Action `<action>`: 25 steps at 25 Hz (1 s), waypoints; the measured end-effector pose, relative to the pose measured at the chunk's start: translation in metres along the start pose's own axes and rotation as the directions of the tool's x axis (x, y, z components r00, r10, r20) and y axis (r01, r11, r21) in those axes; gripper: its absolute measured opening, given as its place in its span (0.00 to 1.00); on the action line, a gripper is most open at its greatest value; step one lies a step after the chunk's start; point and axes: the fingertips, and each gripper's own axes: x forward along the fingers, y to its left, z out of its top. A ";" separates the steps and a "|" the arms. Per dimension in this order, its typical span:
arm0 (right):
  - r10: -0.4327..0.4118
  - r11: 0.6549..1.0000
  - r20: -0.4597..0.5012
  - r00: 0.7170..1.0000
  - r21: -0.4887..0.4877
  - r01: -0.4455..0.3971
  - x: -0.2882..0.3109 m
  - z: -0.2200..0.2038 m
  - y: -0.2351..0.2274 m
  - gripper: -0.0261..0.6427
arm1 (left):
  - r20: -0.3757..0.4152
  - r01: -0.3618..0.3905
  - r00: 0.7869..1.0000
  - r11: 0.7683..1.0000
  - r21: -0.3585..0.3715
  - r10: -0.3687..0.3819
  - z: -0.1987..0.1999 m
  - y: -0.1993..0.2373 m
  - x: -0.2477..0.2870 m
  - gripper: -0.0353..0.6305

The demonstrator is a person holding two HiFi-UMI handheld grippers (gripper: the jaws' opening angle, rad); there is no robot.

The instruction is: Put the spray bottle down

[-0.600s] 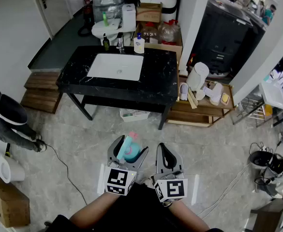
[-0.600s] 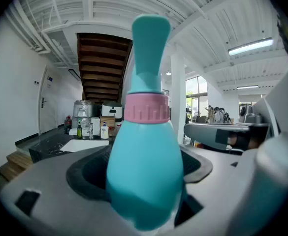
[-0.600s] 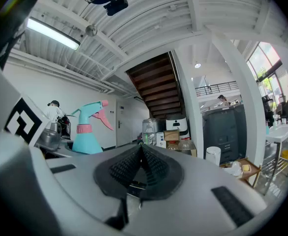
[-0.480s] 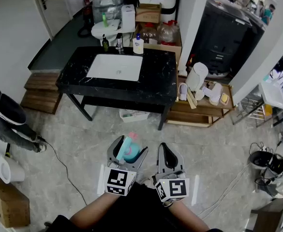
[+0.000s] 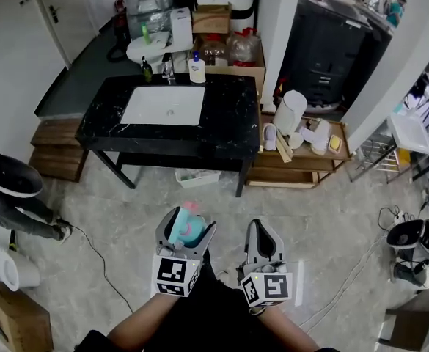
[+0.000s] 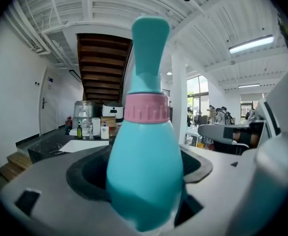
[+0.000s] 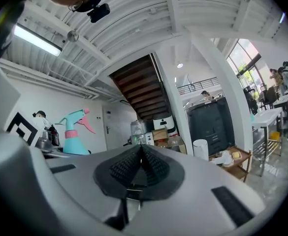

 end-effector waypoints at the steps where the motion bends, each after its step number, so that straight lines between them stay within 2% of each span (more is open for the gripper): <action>1: 0.002 1.000 -0.003 1.000 -0.004 -0.002 0.002 -0.001 -0.001 0.06 | -0.001 0.001 1.000 1.000 0.000 -0.001 0.000 0.002 0.005 0.66; 6: -0.037 0.999 -0.014 0.999 -0.022 0.037 0.021 -0.005 -0.022 0.06 | -0.008 0.016 1.000 1.000 -0.011 -0.016 -0.003 0.014 0.039 0.66; 11: -0.073 0.997 -0.021 0.997 -0.026 0.072 0.063 -0.004 -0.045 0.06 | -0.004 0.038 0.999 0.999 -0.010 -0.038 0.003 0.031 0.085 0.66; 25: -0.055 0.991 -0.054 0.997 -0.127 0.047 0.258 0.019 -0.062 0.06 | -0.009 0.077 0.997 0.997 -0.019 -0.077 0.045 0.121 0.233 0.66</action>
